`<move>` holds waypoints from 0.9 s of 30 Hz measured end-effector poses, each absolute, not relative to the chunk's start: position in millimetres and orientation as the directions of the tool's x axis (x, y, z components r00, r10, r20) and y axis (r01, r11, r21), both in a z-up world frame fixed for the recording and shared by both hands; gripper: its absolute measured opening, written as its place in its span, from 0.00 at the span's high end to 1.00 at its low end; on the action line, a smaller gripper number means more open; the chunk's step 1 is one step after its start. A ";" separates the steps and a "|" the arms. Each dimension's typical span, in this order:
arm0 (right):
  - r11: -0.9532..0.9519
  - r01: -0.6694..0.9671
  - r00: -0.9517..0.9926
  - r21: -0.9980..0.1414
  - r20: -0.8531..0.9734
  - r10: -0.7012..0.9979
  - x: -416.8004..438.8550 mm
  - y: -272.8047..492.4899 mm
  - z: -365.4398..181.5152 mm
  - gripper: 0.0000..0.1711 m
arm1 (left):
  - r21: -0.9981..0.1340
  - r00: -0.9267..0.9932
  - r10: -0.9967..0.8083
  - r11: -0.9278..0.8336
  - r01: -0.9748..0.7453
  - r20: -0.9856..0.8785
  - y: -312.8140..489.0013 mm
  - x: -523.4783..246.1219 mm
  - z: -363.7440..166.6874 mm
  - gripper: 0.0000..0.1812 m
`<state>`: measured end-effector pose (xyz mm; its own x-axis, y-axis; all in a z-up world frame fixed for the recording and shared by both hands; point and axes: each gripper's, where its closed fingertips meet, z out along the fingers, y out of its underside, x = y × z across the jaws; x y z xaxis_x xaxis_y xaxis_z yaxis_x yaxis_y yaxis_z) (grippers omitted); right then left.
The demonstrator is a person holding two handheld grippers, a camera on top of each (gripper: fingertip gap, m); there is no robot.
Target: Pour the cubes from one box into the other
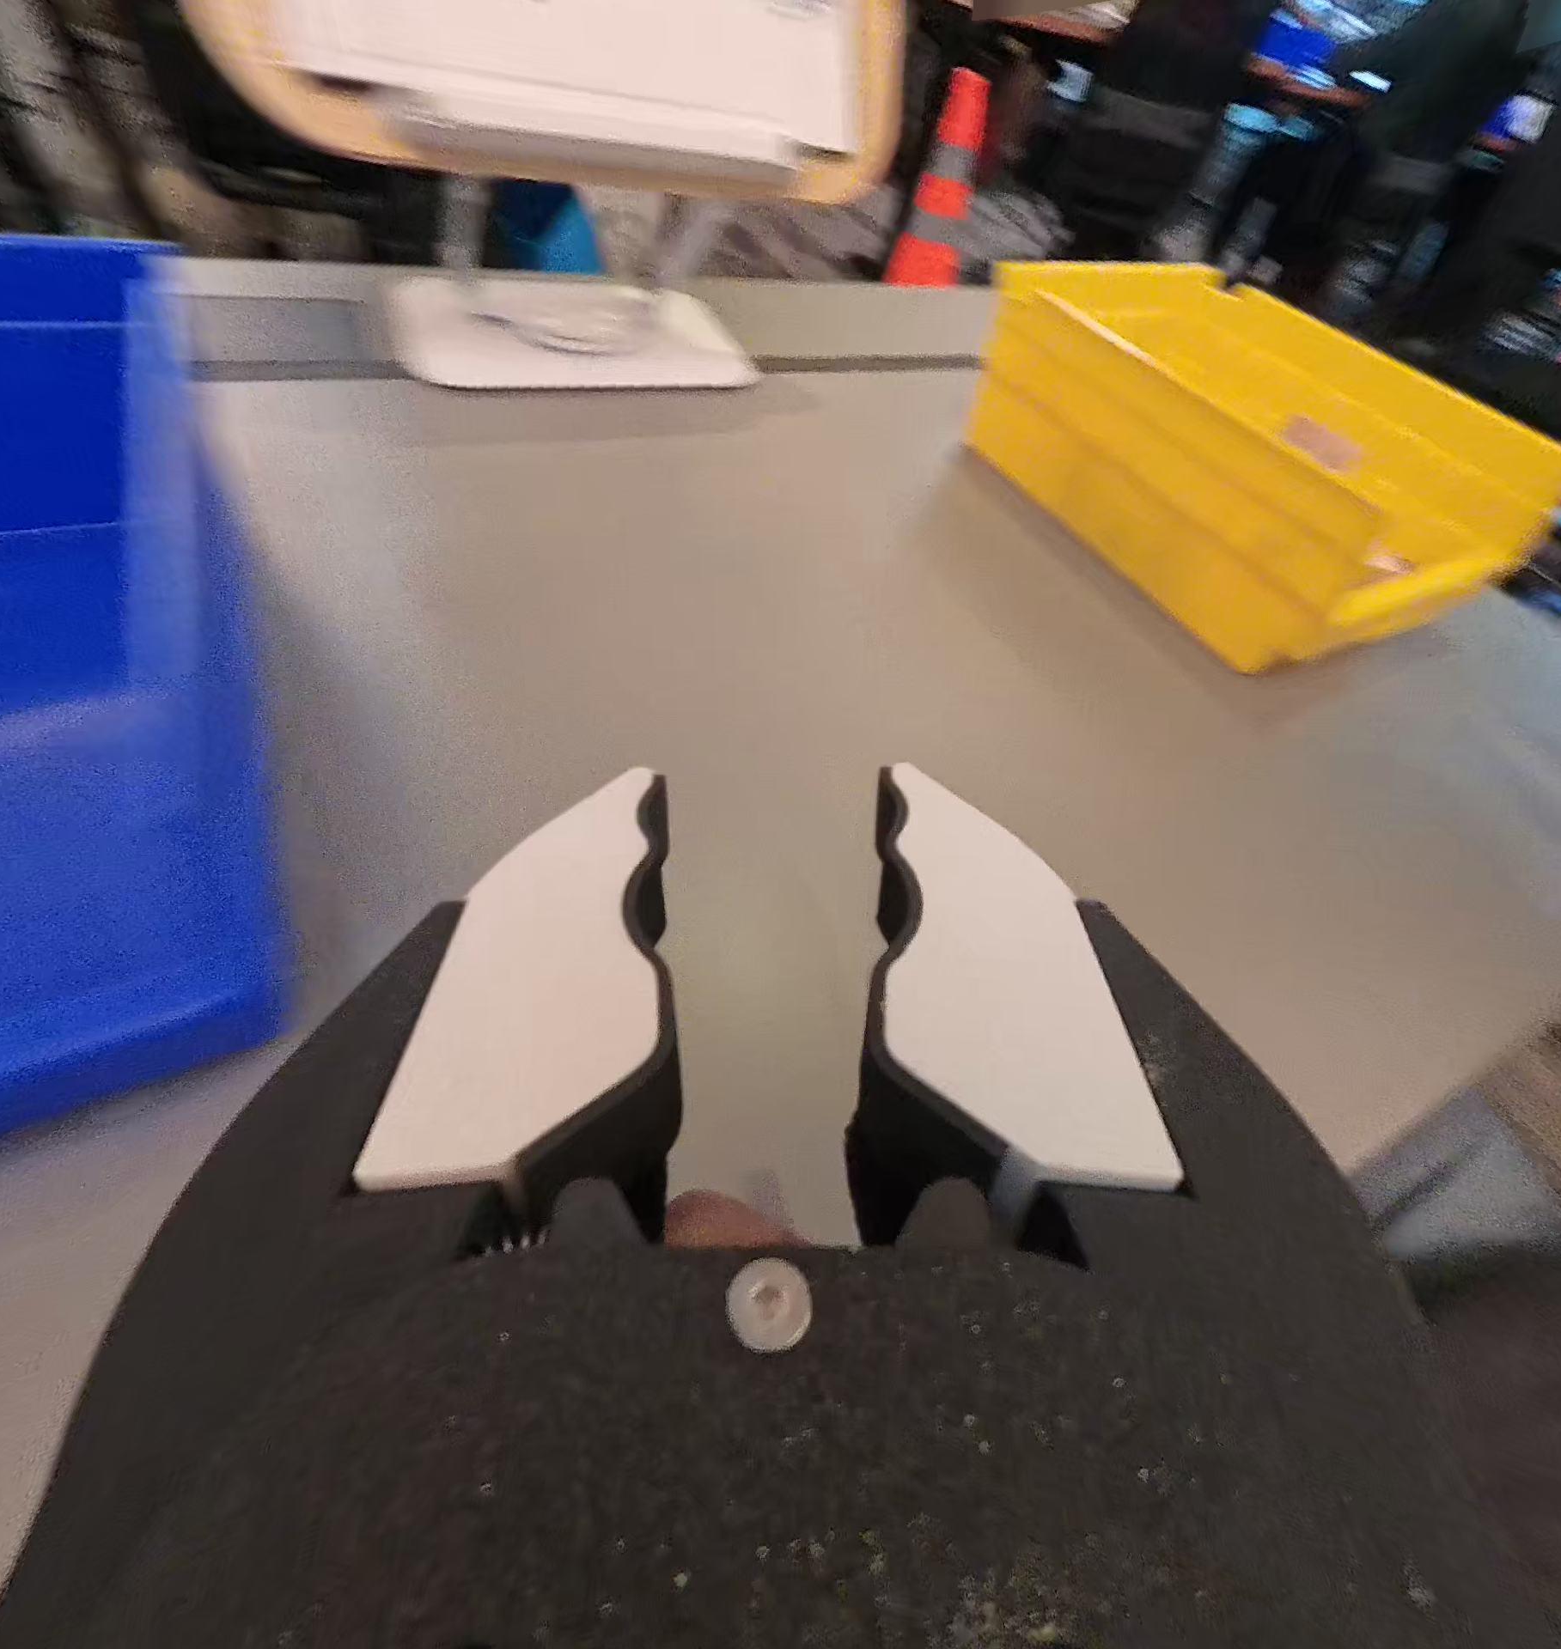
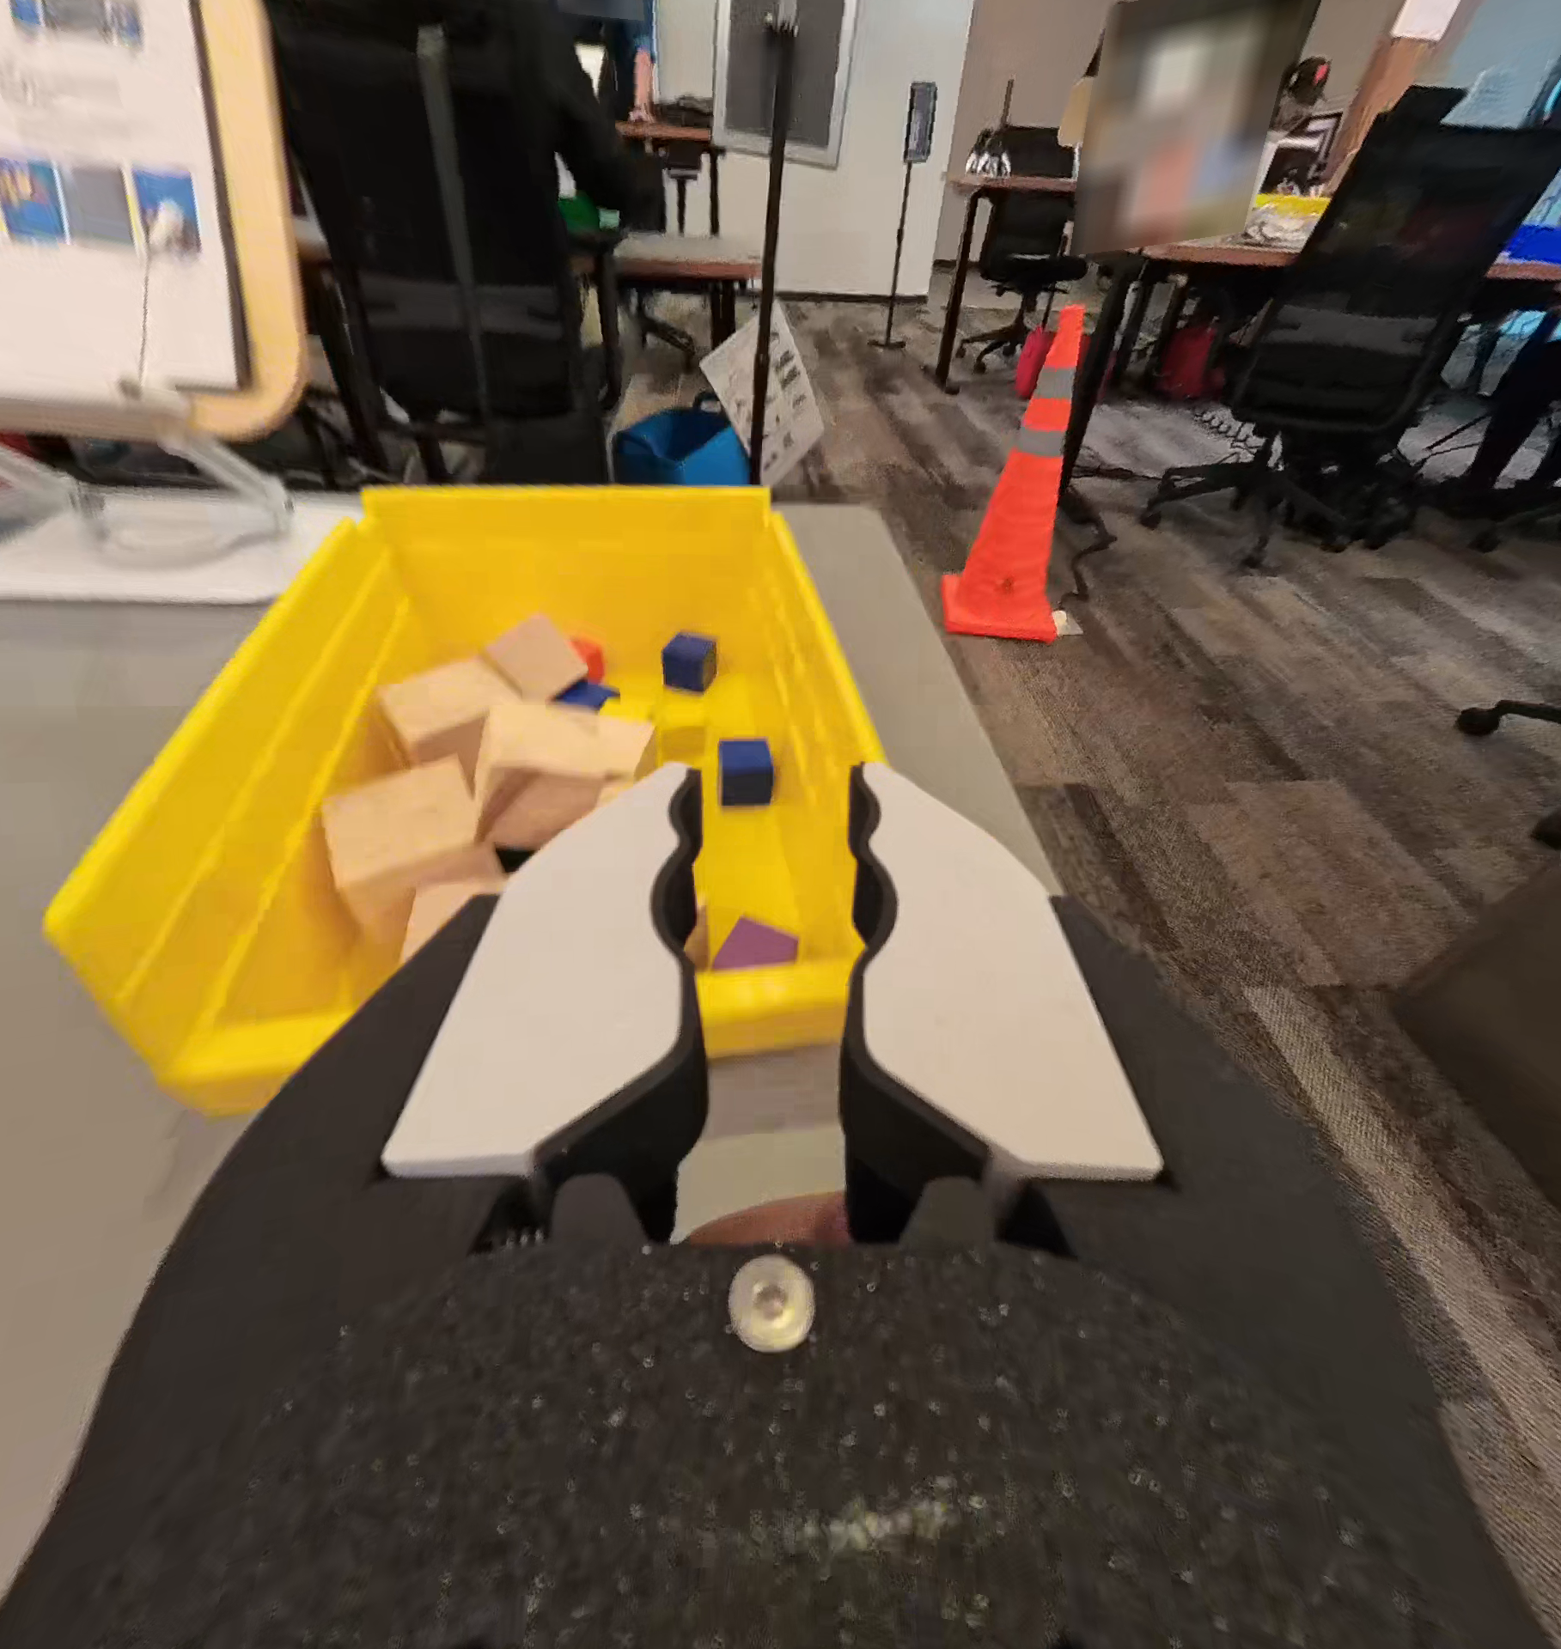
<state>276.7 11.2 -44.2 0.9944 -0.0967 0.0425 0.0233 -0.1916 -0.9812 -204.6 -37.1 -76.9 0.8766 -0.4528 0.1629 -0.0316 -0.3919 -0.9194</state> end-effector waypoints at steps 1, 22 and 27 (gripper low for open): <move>-0.191 0.005 0.996 -0.982 0.021 -0.082 283.7 18.6 -38.1 0.80 | -0.911 0.841 -0.512 -0.408 -0.058 0.176 -35.0 -166.9 -76.3 0.74; -0.385 -0.288 0.954 -0.877 -0.296 -0.039 286.2 83.2 -122.6 0.89 | -0.858 0.935 -0.348 -0.499 -0.120 0.072 84.9 97.1 -126.4 0.95; -0.398 -0.216 0.974 -0.892 -0.170 -0.148 271.1 77.1 -117.4 0.98 | -0.858 0.949 -0.313 -0.499 -0.123 0.046 79.7 77.5 -125.7 0.98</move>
